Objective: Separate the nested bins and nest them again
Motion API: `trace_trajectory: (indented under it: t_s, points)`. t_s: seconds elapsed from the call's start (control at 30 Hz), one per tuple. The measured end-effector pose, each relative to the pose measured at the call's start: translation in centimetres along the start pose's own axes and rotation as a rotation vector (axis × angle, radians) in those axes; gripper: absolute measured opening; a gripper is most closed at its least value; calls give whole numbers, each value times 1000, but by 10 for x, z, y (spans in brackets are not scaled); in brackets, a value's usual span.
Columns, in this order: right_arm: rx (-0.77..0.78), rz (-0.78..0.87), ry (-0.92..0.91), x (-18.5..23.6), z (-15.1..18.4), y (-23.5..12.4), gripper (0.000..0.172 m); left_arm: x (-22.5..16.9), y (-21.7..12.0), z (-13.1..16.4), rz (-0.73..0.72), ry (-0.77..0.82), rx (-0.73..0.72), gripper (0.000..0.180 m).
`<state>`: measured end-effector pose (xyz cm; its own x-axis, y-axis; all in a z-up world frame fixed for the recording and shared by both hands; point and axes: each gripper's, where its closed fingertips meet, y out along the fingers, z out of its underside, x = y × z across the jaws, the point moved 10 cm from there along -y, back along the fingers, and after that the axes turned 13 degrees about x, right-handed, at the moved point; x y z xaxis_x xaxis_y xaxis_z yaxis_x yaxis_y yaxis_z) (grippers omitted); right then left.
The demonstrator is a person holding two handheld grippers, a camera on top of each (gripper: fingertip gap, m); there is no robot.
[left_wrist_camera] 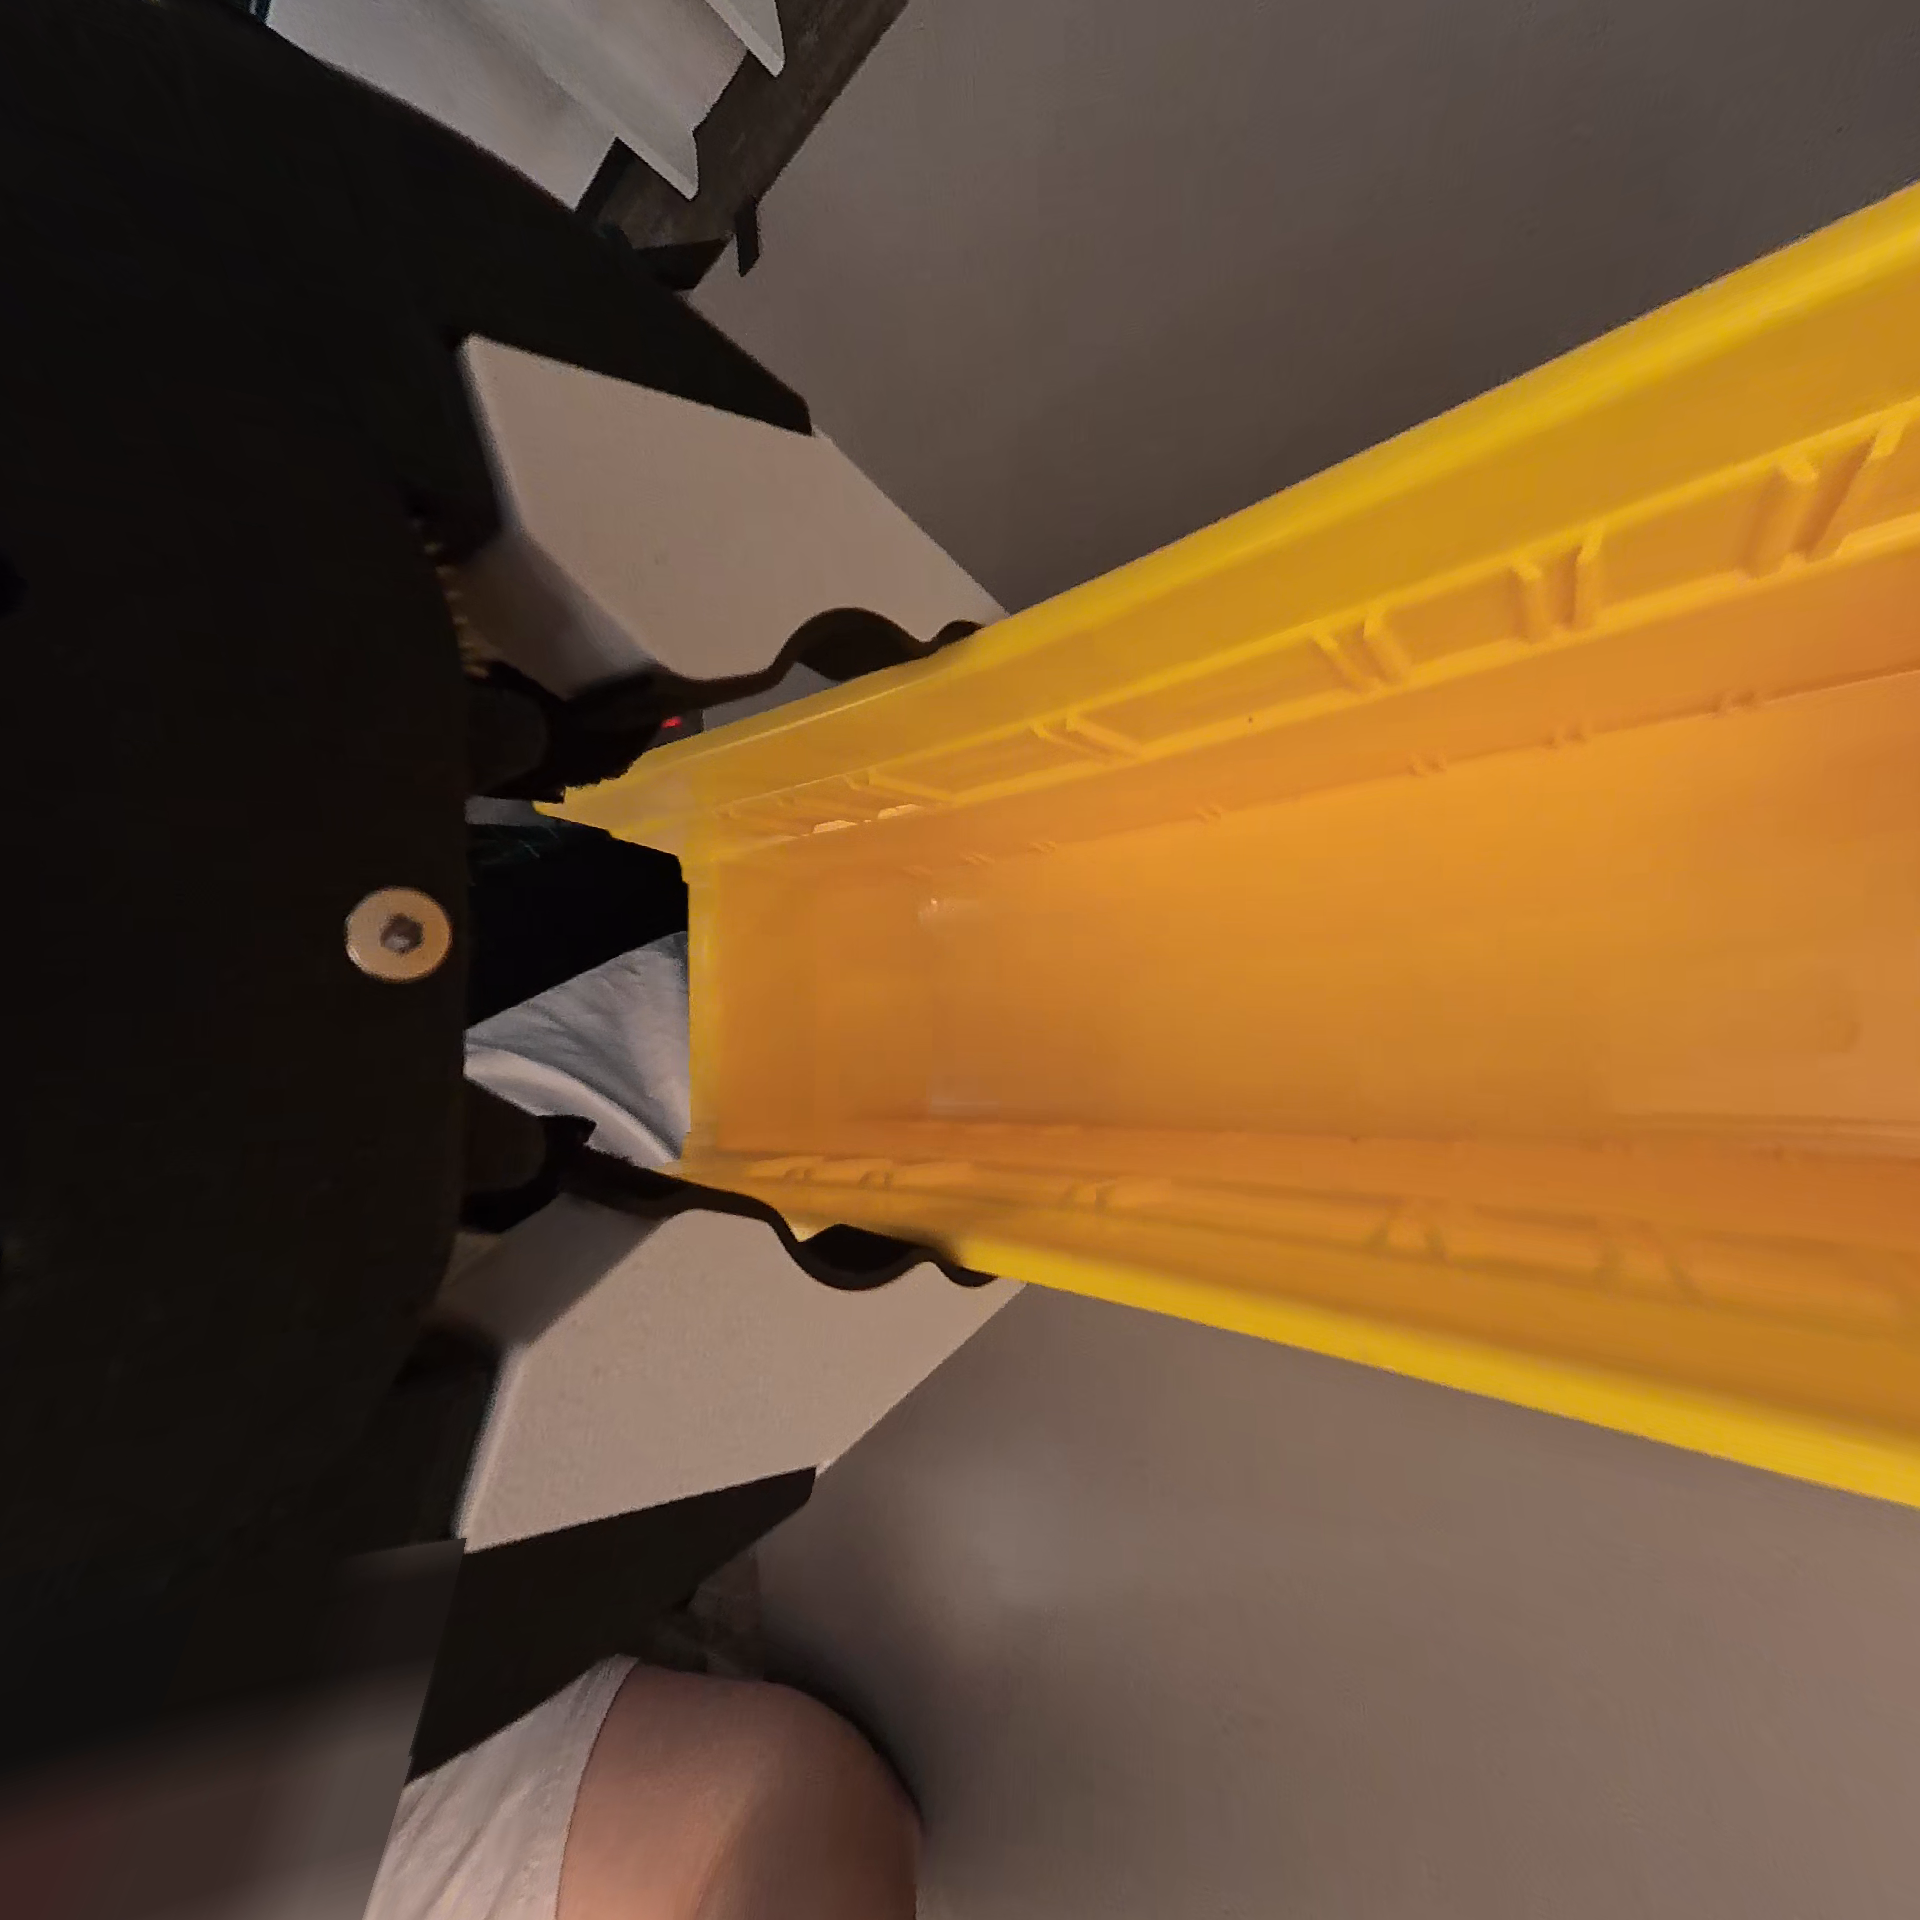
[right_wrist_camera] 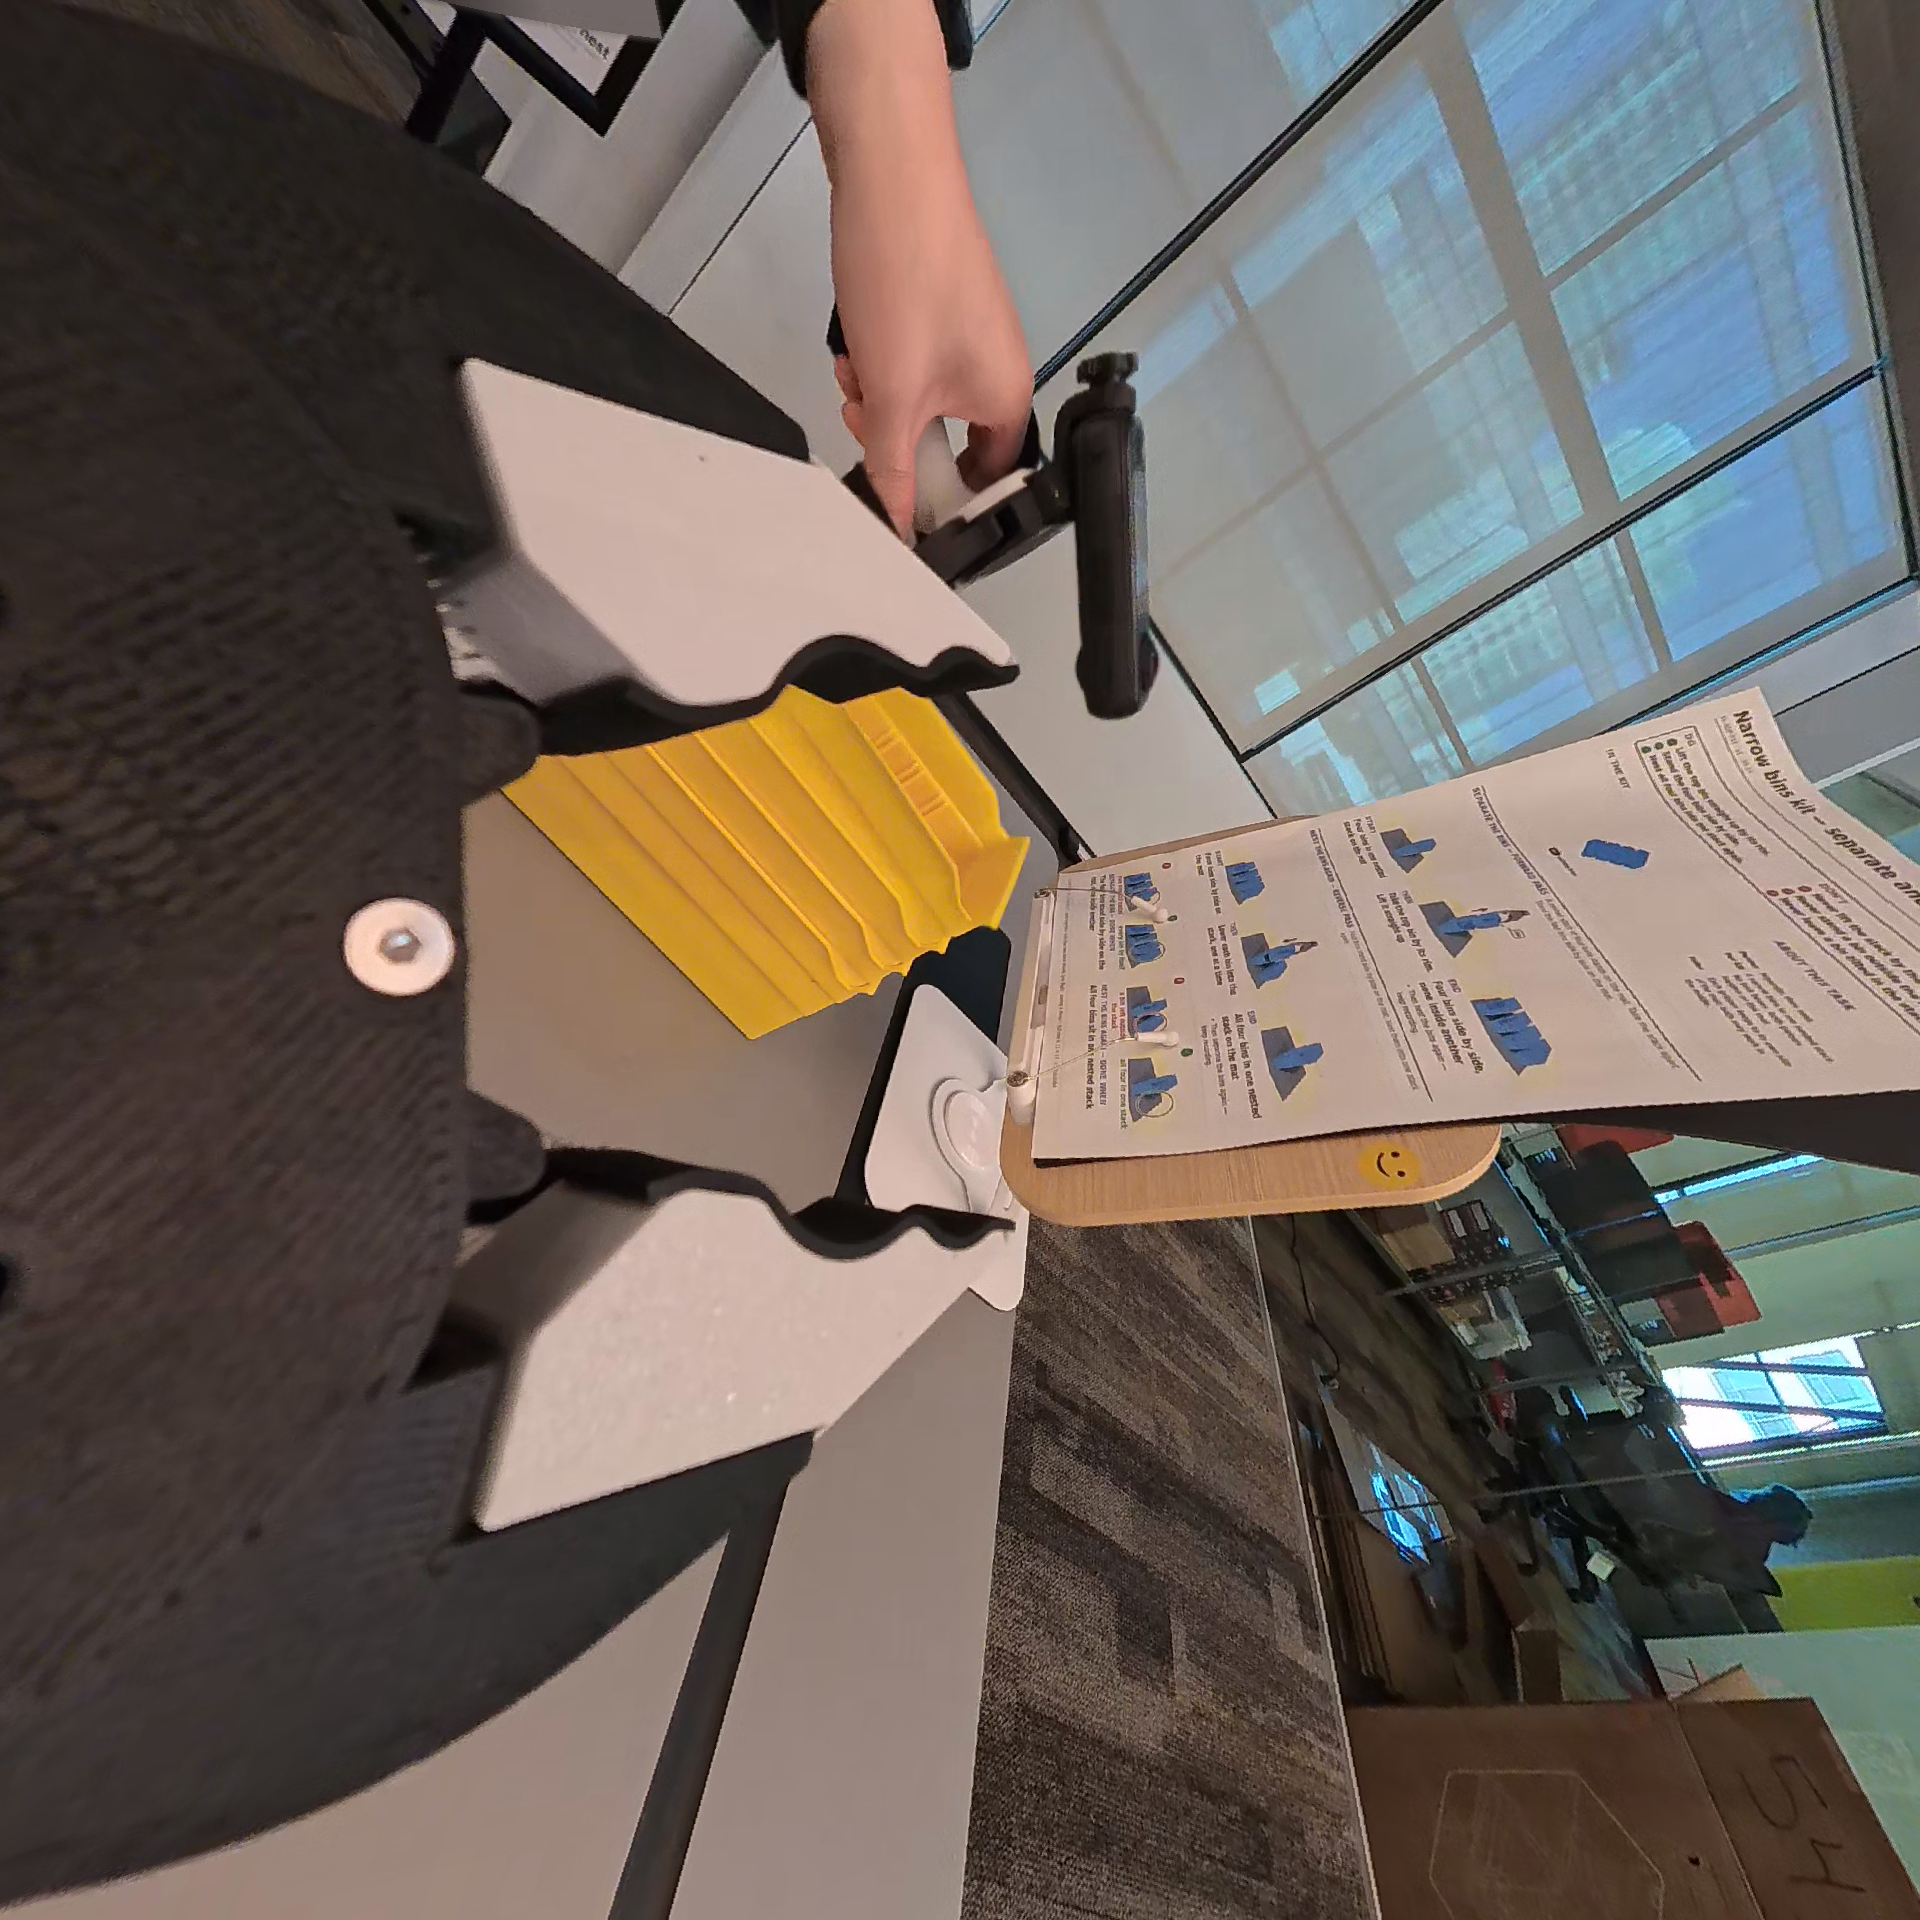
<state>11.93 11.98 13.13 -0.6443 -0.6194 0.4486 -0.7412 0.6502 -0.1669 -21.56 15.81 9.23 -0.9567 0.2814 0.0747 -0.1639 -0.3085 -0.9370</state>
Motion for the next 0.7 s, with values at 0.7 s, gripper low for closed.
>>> trace_trajectory:
  t_s: [0.7]
  points:
    - [16, 21, 5, -4, 2, 3, 98, 105, -94, 61, 11, -114, -207, 111]
